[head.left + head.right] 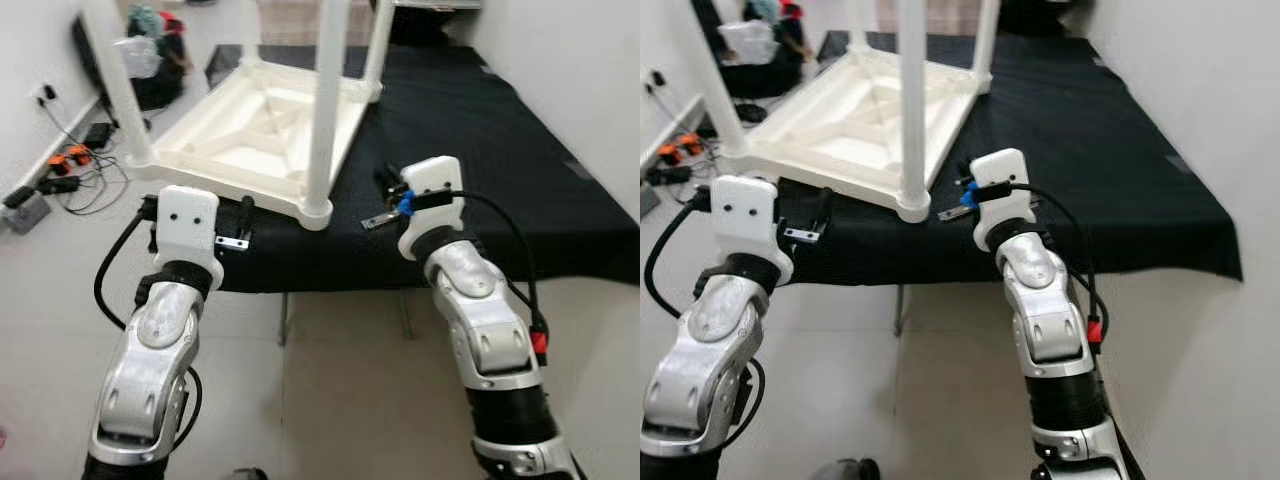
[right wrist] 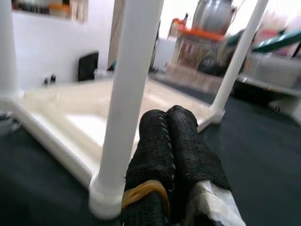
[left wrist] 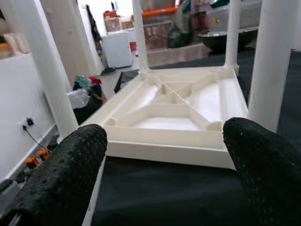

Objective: Building children table

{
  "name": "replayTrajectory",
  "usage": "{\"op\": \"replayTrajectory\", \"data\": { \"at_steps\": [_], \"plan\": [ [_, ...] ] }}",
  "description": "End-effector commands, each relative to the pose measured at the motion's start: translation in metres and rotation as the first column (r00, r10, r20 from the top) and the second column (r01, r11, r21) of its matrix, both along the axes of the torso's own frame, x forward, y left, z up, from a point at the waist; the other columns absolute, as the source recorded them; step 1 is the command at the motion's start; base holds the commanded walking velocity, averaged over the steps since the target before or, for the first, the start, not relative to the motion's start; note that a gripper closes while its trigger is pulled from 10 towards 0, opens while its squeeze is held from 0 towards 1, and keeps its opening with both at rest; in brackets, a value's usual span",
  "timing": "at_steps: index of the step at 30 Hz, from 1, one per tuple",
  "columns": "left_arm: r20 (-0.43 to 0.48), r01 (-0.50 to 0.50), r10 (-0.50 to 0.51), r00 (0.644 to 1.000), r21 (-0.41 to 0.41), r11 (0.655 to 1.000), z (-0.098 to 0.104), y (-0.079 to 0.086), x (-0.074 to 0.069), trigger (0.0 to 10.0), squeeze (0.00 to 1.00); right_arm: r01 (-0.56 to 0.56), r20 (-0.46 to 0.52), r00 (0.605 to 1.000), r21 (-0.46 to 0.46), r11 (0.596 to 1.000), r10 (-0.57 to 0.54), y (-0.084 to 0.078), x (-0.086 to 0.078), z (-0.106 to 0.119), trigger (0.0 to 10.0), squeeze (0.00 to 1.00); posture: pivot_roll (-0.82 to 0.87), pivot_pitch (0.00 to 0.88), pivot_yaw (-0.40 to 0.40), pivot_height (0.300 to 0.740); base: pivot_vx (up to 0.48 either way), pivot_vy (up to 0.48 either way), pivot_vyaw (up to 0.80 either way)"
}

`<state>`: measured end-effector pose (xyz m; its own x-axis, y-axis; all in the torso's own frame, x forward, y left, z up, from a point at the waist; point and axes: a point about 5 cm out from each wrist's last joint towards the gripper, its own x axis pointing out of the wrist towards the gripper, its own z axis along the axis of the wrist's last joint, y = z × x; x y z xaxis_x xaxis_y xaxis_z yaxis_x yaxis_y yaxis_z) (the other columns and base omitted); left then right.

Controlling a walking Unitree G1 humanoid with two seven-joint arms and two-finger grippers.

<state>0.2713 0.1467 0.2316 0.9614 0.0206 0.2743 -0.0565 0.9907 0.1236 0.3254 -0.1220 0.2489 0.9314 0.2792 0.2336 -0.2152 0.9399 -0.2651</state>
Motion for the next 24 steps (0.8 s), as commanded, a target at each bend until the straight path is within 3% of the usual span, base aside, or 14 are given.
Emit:
{"op": "replayTrajectory", "data": {
  "at_steps": [1, 4, 7, 8, 9, 10, 11, 17, 22, 23, 24],
  "plan": [
    [0.010, -0.006, 0.005, 1.000, 0.014, 1.000, 0.004, 0.001, 0.001, 10.0, 0.00, 0.029, 0.011, 1.000, 0.030, 0.999, -0.029, -0.008, 0.002, 0.003, 10.0, 0.00, 0.00, 0.077, -0.036, 0.740, 0.000, 0.000, 0.00],
    [0.036, -0.013, 0.012, 0.999, 0.014, 1.000, 0.011, 0.003, 0.003, 10.0, 0.00, 0.018, 0.064, 0.998, 0.061, 0.998, -0.022, -0.009, 0.004, 0.015, 10.0, 0.00, 0.00, 0.074, -0.036, 0.740, 0.000, 0.000, 0.00],
    [0.074, -0.020, 0.019, 0.997, 0.013, 1.000, 0.022, 0.004, 0.005, 10.0, 0.00, 0.035, 0.197, 0.978, 0.157, 0.987, -0.066, -0.015, 0.011, 0.052, 10.0, 0.00, 0.00, 0.072, -0.034, 0.740, 0.000, 0.000, 0.00],
    [0.074, -0.020, 0.019, 0.997, 0.013, 1.000, 0.022, 0.004, 0.005, 10.0, 0.00, 0.035, 0.197, 0.978, 0.157, 0.987, -0.066, -0.015, 0.011, 0.052, 10.0, 0.00, 0.00, 0.072, -0.034, 0.740, 0.000, 0.000, 0.00],
    [0.079, -0.019, 0.018, 0.997, 0.013, 1.000, 0.024, 0.004, 0.006, 10.0, 0.00, 0.040, 0.208, 0.975, 0.180, 0.983, -0.077, -0.016, 0.012, 0.057, 10.0, 0.89, 0.00, 0.075, -0.034, 0.740, 0.000, 0.000, 0.00],
    [0.081, -0.018, 0.017, 0.997, 0.013, 1.000, 0.025, 0.004, 0.006, 10.0, 0.00, 0.040, 0.213, 0.973, 0.204, 0.978, -0.085, -0.017, 0.013, 0.060, 10.0, 0.89, 0.00, 0.075, -0.034, 0.740, 0.000, 0.000, 0.00],
    [0.086, -0.017, 0.016, 0.996, 0.015, 1.000, 0.026, 0.004, 0.006, 10.0, 0.00, 0.036, 0.232, 0.969, 0.218, 0.975, -0.088, -0.019, 0.016, 0.068, 10.0, 1.00, 0.01, 0.081, -0.035, 0.740, 0.000, 0.000, 0.00],
    [0.085, -0.014, 0.012, 0.996, 0.019, 1.000, 0.026, 0.004, 0.007, 10.0, 0.00, -0.040, 0.261, 0.965, 0.273, 0.961, -0.035, -0.020, 0.022, 0.088, 10.0, 1.00, 0.01, 0.080, -0.039, 0.740, 0.000, 0.000, 0.00],
    [0.071, -0.008, 0.007, 0.997, 0.017, 1.000, 0.024, 0.003, 0.006, 10.0, 0.00, -0.099, 0.247, 0.968, 0.254, 0.962, 0.035, -0.015, 0.030, 0.097, 10.0, 1.00, 0.01, 0.090, -0.038, 0.740, 0.000, 0.000, 0.00],
    [0.070, -0.007, 0.006, 0.998, 0.015, 1.000, 0.024, 0.003, 0.006, 10.0, 0.00, -0.113, 0.234, 0.971, 0.266, 0.957, 0.049, -0.013, 0.032, 0.099, 10.0, 0.56, 0.01, 0.090, -0.038, 0.740, 0.000, 0.000, 0.00],
    [0.070, -0.006, 0.005, 0.998, 0.013, 1.000, 0.024, 0.002, 0.006, 10.0, 0.00, -0.118, 0.232, 0.971, 0.273, 0.955, 0.054, -0.012, 0.034, 0.102, 10.0, 0.00, 0.01, 0.091, -0.038, 0.740, 0.000, 0.000, 0.00]
  ]
}}
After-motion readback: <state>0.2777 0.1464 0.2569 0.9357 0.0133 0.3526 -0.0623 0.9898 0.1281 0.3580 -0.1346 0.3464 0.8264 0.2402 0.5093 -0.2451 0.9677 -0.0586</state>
